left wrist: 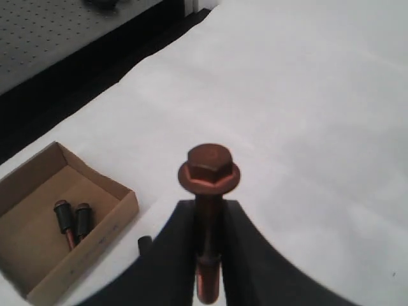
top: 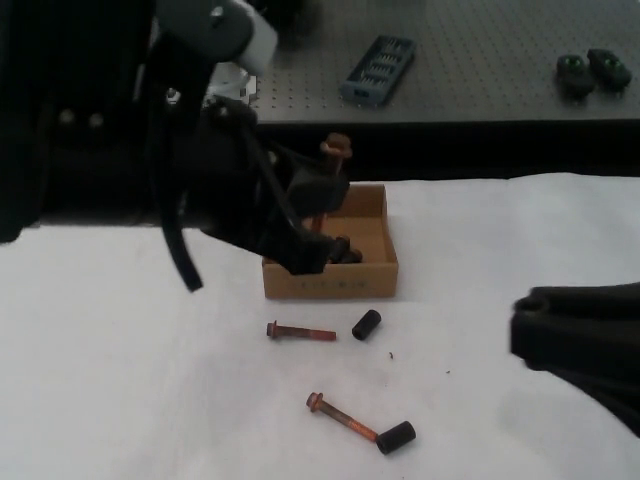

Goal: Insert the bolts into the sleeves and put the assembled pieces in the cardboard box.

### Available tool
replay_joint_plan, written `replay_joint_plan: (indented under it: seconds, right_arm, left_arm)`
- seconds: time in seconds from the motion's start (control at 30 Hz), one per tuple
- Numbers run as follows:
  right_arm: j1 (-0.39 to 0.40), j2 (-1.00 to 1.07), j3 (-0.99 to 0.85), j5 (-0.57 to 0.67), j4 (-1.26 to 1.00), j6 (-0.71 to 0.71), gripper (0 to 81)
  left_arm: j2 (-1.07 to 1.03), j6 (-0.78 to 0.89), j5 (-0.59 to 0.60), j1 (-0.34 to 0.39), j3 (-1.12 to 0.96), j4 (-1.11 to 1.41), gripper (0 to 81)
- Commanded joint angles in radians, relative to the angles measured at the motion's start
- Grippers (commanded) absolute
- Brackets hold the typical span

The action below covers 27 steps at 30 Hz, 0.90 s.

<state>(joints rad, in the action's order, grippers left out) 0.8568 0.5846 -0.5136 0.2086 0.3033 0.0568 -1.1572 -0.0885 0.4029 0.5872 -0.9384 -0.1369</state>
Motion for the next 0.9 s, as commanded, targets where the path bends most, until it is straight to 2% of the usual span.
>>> replay_joint_plan:
  seconds: [0.0, 0.3, 0.67, 0.87]
  right_arm:
    - [-0.005, 0.035, 0.016, 0.072, -0.07, -0.005, 0.1]
    - [-0.005, 0.244, 0.027, 0.215, -0.256, -0.005, 0.1]
    - [-0.005, 0.405, 0.039, 0.229, -0.544, 0.042, 0.1]
    - [-0.005, 0.412, 0.169, 0.227, -0.839, 0.18, 3.6]
  left_arm:
    - [0.036, 0.074, 0.014, 0.001, 0.032, 0.075, 0.6]
    - [0.138, 0.201, 0.063, 0.006, 0.194, 0.218, 0.6]
    - [0.151, 0.278, 0.21, 0.006, 0.217, 0.309, 0.6]
    - [0.151, 0.29, 0.241, 0.044, 0.216, 0.311, 0.6]
